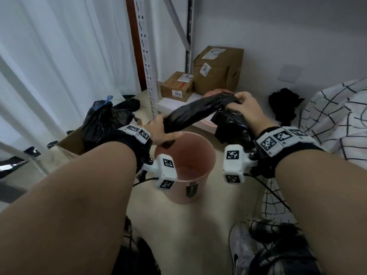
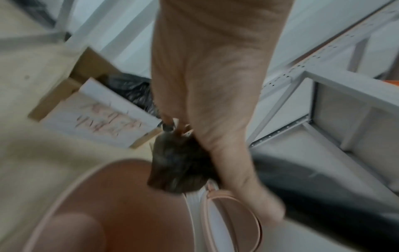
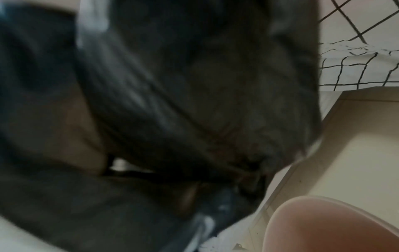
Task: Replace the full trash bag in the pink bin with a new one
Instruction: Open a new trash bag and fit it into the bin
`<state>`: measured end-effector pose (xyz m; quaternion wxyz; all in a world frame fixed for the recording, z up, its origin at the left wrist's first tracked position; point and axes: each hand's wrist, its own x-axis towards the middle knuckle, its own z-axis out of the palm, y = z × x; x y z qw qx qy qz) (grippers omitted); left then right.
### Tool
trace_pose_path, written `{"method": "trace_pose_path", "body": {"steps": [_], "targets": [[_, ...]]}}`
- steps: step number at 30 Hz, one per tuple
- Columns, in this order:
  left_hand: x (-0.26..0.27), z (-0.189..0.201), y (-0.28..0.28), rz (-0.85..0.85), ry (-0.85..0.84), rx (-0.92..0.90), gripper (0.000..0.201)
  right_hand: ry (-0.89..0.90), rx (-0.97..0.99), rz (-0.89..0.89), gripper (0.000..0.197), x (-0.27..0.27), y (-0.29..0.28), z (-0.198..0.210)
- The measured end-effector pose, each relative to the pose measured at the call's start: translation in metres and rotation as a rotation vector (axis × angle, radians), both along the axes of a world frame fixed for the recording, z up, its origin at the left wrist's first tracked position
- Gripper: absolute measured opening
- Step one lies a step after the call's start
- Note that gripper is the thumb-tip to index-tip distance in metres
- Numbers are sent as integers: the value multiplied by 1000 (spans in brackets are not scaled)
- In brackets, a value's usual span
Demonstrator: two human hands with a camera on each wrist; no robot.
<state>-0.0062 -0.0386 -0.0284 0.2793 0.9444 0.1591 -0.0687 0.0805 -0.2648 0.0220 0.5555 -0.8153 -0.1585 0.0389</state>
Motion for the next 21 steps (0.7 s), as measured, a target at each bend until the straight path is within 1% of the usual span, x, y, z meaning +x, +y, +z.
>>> {"method": "trace_pose_path", "body": {"steps": [1, 2, 3, 4, 6, 7, 8, 10, 12, 14, 15, 16, 17, 18, 19, 20, 21], "targets": [[2, -3, -5, -81, 111, -1, 113, -16, -10, -14, 27, 2, 1, -1], [6, -5, -8, -146, 196, 35, 115, -38, -56, -18, 30, 2, 2, -2], [9, -3, -10, -176, 236, 80, 114, -58, -144, -10, 34, 4, 5, -5], [12, -2, -10, -175, 222, 106, 109, -60, -255, 24, 39, 5, 8, -8], [15, 8, -14, -108, 77, 81, 79, -12, -474, 107, 45, 5, 16, -12], [15, 13, -17, -83, 7, 40, 66, 23, -530, 127, 49, 3, 19, -14], [14, 18, -21, -74, -51, -26, 58, 71, -548, 132, 52, 3, 23, -15], [8, 26, -26, -51, -89, -287, 55, 149, -481, 131, 53, 3, 32, -16], [0, 33, -29, -48, -51, -532, 55, 244, -341, 146, 48, 0, 44, -15], [-2, 35, -31, -77, -3, -625, 61, 352, -201, 136, 53, 1, 51, -18], [-2, 35, -30, -85, -4, -654, 66, 369, -185, 146, 58, 0, 56, -20], [-3, 36, -29, -94, -22, -661, 68, 367, -196, 165, 62, -2, 58, -24], [-2, 34, -25, -99, -55, -632, 63, 355, -225, 186, 64, -1, 60, -30], [-1, 33, -23, -114, -90, -550, 51, 349, -242, 208, 62, 1, 61, -36], [1, 32, -20, -127, -125, -441, 38, 340, -232, 223, 54, 1, 64, -41], [1, 30, -19, -128, -150, -343, 29, 329, -222, 236, 40, 0, 67, -44], [2, 27, -17, -125, -167, -260, 25, 318, -191, 257, 31, -3, 68, -43]]}}
